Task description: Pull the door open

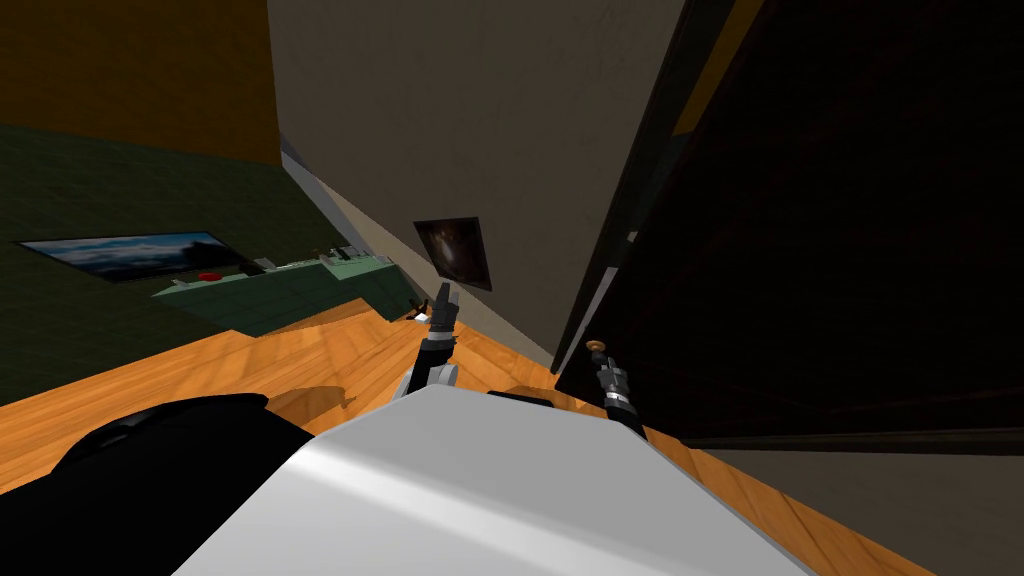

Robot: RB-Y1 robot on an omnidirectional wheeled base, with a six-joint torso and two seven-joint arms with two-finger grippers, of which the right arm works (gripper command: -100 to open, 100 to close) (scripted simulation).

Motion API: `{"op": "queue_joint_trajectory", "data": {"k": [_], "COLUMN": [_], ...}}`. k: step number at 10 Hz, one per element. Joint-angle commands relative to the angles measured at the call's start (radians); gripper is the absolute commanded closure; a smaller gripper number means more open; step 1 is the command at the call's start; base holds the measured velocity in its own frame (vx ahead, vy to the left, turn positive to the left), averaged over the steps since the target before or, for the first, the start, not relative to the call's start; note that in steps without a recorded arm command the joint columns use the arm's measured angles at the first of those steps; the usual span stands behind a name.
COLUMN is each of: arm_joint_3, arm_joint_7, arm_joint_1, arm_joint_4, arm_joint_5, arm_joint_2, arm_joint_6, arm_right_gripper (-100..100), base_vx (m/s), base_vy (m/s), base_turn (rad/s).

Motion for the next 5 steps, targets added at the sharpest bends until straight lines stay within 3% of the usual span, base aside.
{"op": "queue_joint_trajectory", "data": {"k": [1,5], "arm_joint_3": [0.016,0.016], "arm_joint_7": [-0.011,-0.011], "arm_joint_1": [0.006,0.006], "arm_joint_4": [-0.05,-0.057], "arm_joint_5": [0.001,0.001], "arm_joint_2": [0.017,0.017], "arm_joint_6": [0.012,0.012], "arm_right_gripper": [100,100], "base_vx": [-0.027,0.002], "base_vy": [-0.009,0.0], "base_turn": [0.047,-0.001]}}
